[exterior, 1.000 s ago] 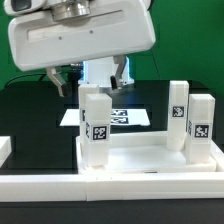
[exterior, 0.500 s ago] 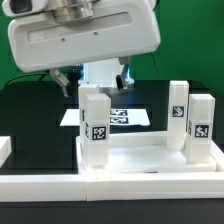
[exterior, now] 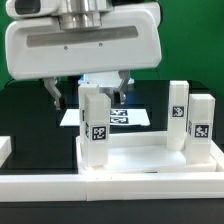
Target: Assemble desk
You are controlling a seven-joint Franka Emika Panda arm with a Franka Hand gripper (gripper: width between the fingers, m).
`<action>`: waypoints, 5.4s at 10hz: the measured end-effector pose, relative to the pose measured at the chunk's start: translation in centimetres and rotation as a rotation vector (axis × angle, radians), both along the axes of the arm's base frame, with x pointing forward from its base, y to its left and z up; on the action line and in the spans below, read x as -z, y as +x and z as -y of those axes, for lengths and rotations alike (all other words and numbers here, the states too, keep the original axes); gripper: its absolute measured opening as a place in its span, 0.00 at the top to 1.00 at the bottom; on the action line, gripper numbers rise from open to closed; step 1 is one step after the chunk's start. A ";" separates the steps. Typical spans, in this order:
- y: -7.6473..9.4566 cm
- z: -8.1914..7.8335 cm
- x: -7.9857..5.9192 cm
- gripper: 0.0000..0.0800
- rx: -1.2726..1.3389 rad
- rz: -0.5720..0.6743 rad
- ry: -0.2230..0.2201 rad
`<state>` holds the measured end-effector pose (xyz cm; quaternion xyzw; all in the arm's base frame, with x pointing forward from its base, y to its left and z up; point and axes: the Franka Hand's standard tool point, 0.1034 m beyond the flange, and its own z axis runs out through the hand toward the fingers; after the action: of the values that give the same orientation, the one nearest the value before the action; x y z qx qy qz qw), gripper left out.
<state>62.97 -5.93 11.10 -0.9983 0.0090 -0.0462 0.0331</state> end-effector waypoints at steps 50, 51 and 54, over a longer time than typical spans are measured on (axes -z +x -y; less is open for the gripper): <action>0.0 -2.1 1.1 0.64 1.601 -0.085 0.201; 0.0 -2.1 1.1 0.54 1.582 -0.083 0.199; 0.2 -2.6 0.5 0.23 1.254 -0.110 0.116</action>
Offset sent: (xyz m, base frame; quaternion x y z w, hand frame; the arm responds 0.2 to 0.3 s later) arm 0.0000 0.0000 0.0000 0.0000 0.0000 0.0000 1.0000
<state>63.15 -3.31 10.62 -0.8009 0.5964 -0.0050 0.0532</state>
